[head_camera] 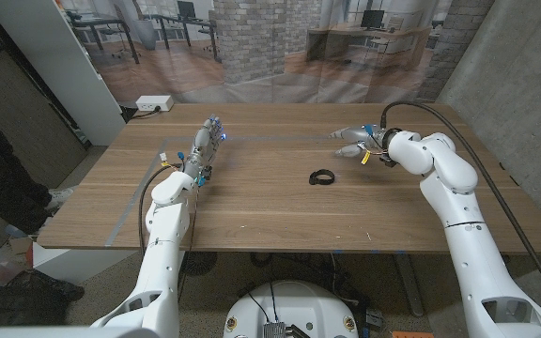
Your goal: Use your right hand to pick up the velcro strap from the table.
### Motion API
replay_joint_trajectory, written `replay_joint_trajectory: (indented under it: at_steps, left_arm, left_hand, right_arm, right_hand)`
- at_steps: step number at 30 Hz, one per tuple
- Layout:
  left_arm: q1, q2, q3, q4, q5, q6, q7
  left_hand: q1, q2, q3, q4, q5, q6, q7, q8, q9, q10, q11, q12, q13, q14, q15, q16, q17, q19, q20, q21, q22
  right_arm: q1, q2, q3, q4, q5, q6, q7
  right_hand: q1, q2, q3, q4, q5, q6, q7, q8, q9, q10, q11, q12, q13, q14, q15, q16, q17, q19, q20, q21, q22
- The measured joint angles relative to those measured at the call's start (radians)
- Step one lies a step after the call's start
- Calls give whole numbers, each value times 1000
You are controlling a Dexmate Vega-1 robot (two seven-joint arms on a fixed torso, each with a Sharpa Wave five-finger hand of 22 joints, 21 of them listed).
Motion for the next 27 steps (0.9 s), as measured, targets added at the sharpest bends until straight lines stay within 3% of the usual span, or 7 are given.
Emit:
replay_joint_trajectory:
  at_steps: [27]
  left_arm:
    - [16,0,-4,-22,-2,8,3]
  left_hand:
    - [0,0,-3,3,4,0,0,0,0,0,0,0,0,0,0,0,0,0,0,0,0]
  right_arm:
    - [-9,-2,-29,-1,-43,-2,4]
  right_hand:
    - [31,-2,1,-1,0,29,-3,12,0,8,-1,0,0,13,-5,0,0,17,-5,0,0]
